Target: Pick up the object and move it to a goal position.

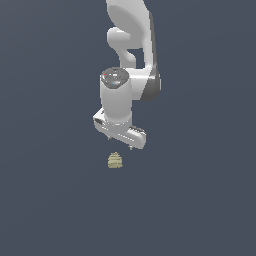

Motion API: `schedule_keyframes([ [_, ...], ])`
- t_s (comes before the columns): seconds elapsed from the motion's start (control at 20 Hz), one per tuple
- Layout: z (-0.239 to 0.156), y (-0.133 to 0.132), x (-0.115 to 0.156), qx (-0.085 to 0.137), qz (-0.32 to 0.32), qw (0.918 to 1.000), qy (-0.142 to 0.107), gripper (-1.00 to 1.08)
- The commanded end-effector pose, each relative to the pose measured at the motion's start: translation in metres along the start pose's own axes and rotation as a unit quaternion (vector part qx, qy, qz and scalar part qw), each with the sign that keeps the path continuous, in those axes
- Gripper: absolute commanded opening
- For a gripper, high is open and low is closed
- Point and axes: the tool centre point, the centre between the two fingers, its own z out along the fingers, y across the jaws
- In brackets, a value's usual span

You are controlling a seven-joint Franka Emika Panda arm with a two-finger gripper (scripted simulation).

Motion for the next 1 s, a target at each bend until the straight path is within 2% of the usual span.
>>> schedule_keyframes([
  [0.0, 0.005, 0.001, 0.002, 0.000, 0.038, 0.9993, -0.002, 1.00],
  [0.2, 0.012, 0.003, 0.006, 0.000, 0.098, 0.9952, -0.004, 1.00],
  [0.45, 0.021, 0.006, 0.011, -0.002, 0.172, 0.9850, -0.006, 1.00],
  [0.7, 0.030, 0.008, 0.015, -0.003, 0.245, 0.9695, -0.007, 1.00],
  [0.95, 0.039, 0.011, 0.020, -0.005, 0.316, 0.9487, -0.008, 1.00],
])
